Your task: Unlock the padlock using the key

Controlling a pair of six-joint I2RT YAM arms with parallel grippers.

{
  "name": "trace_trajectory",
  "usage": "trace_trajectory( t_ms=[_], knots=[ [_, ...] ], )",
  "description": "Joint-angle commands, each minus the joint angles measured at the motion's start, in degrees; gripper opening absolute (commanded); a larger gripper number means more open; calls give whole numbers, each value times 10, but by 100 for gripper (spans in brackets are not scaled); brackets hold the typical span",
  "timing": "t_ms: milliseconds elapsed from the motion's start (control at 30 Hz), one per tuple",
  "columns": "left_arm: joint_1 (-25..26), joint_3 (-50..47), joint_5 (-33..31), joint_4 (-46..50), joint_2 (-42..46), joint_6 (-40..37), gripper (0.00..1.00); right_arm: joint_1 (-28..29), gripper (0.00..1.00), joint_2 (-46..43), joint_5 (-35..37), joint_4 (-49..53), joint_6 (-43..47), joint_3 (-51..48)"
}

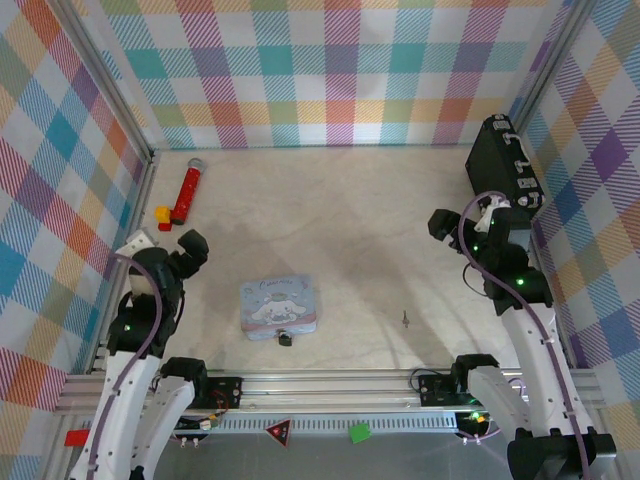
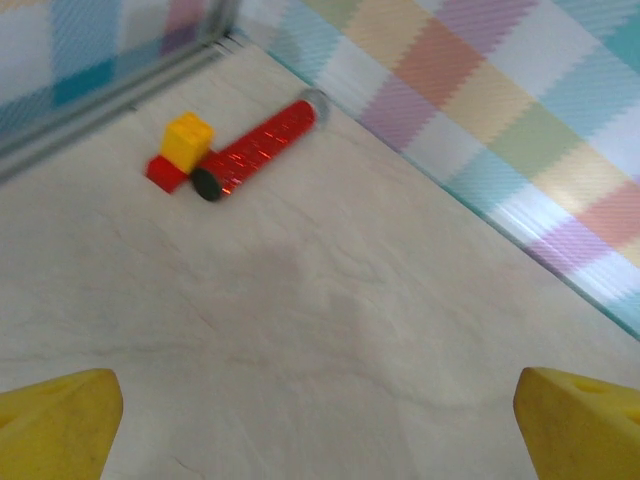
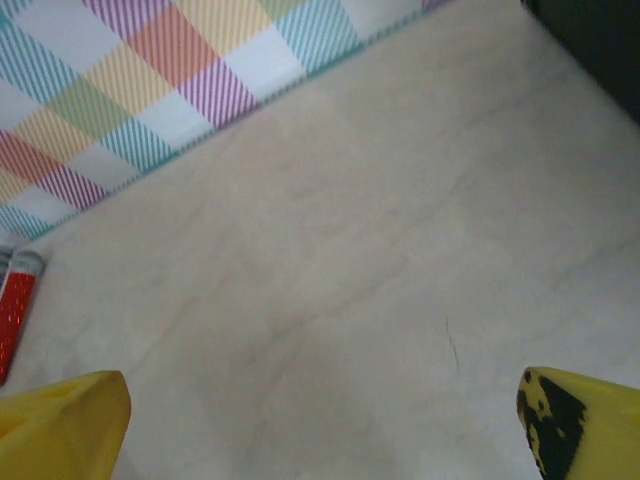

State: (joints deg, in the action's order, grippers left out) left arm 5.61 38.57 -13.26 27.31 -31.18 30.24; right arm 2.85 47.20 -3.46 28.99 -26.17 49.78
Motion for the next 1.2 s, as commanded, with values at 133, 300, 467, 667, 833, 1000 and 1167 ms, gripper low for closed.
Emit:
trace_trajectory(
  t_ms=[133, 300, 467, 667, 833, 1000, 1167],
  knots=[
    [38, -46, 227, -17, -21, -30, 100, 48, 100, 16, -56, 148, -22, 23],
    [196, -64, 120, -38, -52, -42, 100, 173, 100, 33, 36, 179, -76, -5],
    [338, -68, 41, -72, -96, -48, 100, 241, 95, 50, 56, 179, -136, -53],
    [382, -66, 33, -72, -98, -64, 100, 298, 88, 85, 70, 181, -180, -94],
    [383, -9, 0, 90, -134, 24, 100, 320, 82, 107, 70, 173, -206, -118],
    [408, 23, 59, 159, -140, 55, 100, 327, 79, 127, 71, 185, -198, -119],
    [489, 55, 1, 304, -140, 133, 100, 330, 78, 125, 78, 190, -200, -121]
  ],
)
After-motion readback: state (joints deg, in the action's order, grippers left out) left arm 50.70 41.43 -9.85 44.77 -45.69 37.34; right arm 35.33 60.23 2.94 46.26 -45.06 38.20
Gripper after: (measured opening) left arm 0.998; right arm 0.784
